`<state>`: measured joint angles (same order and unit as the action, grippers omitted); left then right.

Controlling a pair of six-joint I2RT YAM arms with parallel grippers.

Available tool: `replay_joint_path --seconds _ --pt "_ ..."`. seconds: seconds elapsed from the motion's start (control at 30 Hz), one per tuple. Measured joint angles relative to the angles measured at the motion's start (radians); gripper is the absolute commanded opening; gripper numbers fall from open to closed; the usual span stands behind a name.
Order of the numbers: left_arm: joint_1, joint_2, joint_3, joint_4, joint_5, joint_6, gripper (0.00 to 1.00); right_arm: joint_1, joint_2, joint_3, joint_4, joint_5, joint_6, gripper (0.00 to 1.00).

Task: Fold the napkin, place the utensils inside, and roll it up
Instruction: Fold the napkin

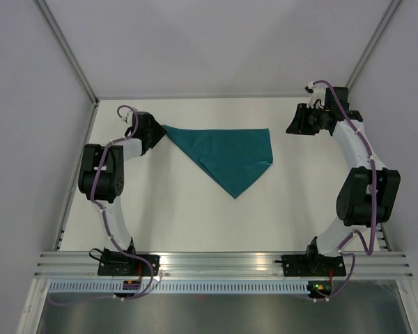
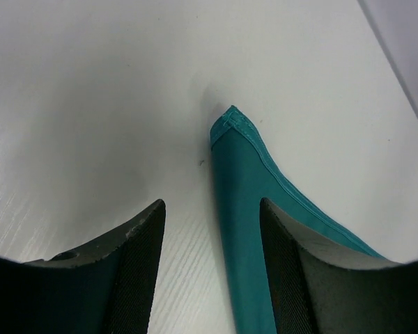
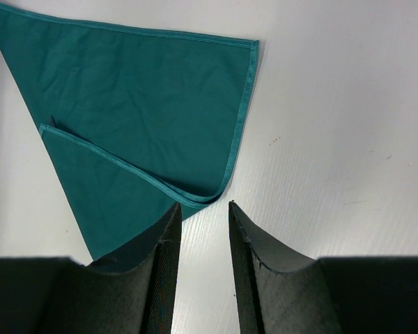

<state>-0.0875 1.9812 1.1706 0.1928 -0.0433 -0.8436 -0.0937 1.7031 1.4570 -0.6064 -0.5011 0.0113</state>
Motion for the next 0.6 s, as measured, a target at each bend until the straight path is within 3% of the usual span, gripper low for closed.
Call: replay_joint_path --seconds 0.27,0.47,0.6 --pt "0.001 0.116 0.145 -0.080 0.001 0.000 0.54 0.000 0.000 0.001 0.000 -0.003 0.000 0.37" --pt "0.002 0.156 0.205 -0.106 0.001 0.001 0.41 0.000 0.000 0.001 0.000 -0.004 0.000 0.36" --pt "0.002 0.171 0.222 -0.117 0.003 0.003 0.26 0.000 0.000 0.001 0.000 -0.004 0.000 0.35"
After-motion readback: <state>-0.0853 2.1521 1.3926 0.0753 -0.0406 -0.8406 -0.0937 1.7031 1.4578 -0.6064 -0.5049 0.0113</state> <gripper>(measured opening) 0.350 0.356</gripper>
